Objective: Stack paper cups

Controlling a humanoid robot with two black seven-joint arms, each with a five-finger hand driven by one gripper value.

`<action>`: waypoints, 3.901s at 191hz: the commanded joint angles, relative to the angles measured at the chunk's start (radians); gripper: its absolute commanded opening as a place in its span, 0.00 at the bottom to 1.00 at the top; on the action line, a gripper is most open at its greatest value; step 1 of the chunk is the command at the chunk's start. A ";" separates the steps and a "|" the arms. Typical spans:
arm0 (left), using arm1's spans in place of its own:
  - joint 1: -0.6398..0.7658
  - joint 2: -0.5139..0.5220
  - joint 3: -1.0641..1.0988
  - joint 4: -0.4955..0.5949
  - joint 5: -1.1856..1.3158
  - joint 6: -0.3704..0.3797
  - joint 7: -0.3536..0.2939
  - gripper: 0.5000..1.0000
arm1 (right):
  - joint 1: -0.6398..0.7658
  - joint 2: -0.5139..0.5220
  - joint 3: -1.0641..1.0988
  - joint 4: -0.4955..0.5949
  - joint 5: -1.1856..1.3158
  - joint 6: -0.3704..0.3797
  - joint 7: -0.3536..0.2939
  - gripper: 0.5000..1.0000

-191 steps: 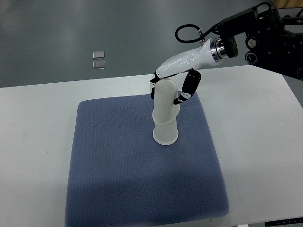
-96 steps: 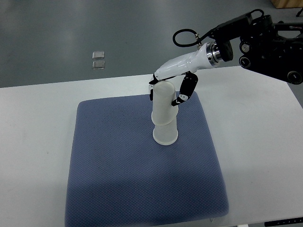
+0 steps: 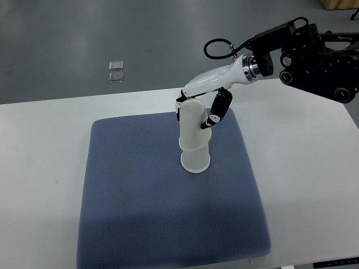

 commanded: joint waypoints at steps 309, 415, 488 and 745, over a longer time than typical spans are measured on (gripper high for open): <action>0.000 0.000 0.000 0.000 0.000 0.000 0.000 1.00 | -0.061 -0.028 0.001 0.011 0.007 -0.061 -0.004 0.72; 0.001 0.000 0.000 0.000 0.000 0.000 0.000 1.00 | -0.087 -0.016 0.002 0.013 0.007 -0.065 -0.004 0.80; 0.000 0.000 0.000 0.000 0.000 0.000 0.000 1.00 | -0.014 -0.079 0.122 0.002 0.036 -0.047 -0.004 0.83; 0.001 0.000 0.000 0.000 0.000 0.000 0.000 1.00 | -0.425 -0.025 0.229 -0.271 1.633 -0.206 -0.206 0.85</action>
